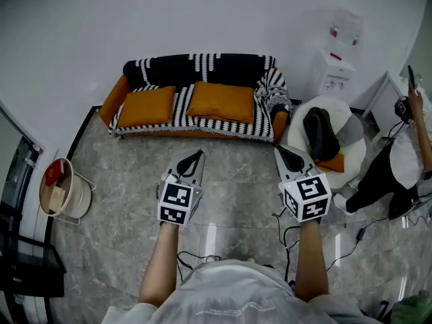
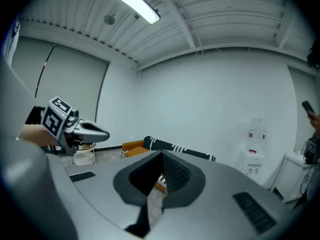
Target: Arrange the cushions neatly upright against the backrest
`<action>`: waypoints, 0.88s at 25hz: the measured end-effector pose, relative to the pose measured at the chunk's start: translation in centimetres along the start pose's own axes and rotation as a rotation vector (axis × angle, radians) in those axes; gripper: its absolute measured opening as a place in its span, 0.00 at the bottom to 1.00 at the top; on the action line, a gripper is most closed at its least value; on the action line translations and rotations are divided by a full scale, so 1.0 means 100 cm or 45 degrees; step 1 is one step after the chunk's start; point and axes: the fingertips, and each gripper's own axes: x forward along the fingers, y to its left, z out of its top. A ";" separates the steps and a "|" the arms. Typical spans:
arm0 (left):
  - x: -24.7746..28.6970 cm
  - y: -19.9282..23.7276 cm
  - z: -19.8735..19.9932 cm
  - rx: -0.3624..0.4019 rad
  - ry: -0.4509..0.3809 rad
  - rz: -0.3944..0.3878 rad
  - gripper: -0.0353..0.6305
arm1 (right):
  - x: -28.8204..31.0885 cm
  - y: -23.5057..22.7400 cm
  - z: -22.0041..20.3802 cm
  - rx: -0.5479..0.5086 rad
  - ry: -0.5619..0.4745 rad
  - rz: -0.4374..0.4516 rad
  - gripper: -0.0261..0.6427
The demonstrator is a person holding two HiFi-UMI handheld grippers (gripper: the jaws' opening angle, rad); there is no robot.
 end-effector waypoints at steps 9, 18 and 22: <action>0.023 -0.023 0.004 -0.023 0.030 0.029 0.09 | -0.007 -0.039 -0.009 0.124 -0.085 0.094 0.03; 0.035 -0.048 -0.006 -0.083 0.097 0.094 0.09 | -0.003 -0.077 -0.039 0.108 -0.030 0.181 0.03; 0.038 -0.042 -0.007 -0.090 0.111 0.124 0.09 | 0.002 -0.087 -0.038 0.135 -0.020 0.197 0.03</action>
